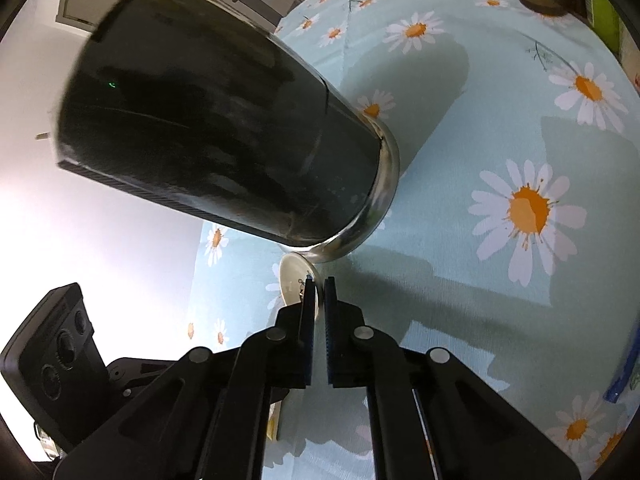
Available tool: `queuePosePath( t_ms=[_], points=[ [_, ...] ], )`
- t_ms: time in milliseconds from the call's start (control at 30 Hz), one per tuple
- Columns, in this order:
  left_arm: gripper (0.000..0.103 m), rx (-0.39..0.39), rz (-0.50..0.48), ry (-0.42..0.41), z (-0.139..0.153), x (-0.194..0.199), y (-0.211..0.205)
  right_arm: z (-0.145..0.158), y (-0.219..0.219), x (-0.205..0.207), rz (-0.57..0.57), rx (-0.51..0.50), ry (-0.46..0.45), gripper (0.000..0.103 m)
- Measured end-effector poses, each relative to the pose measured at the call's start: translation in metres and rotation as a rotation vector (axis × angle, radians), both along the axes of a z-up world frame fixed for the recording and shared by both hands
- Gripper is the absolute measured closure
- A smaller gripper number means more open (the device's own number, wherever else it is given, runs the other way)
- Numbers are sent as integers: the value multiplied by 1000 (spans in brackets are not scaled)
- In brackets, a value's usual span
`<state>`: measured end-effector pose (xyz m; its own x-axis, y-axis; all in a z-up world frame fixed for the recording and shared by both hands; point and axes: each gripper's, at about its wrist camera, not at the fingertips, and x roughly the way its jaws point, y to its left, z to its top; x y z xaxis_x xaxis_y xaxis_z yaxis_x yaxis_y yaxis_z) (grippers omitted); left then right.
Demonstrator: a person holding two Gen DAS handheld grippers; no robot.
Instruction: Organize utensils
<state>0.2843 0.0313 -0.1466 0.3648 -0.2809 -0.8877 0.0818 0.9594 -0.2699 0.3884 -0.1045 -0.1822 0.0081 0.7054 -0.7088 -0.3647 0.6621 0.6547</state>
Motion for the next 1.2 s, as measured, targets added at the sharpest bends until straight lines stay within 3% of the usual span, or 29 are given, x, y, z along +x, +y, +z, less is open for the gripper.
queuePosePath(
  t_ms=[533,767,900,1067,1200],
  points=[
    [103,-6,31,-21,10,-8,10,28,-18,-10,-8,-10,-85,97],
    [93,-7,34,-16,10,-9,12,33,-20,-15,0,-22,-116,97],
    [92,-13,30,-17,11,-8,12,38,-20,-16,7,-21,-133,97],
    [81,-26,31,-12,11,-7,12,43,-20,-17,14,-26,-156,97],
    [78,-36,17,-6,8,-7,6,45,-19,-17,24,-25,-161,97]
  ],
)
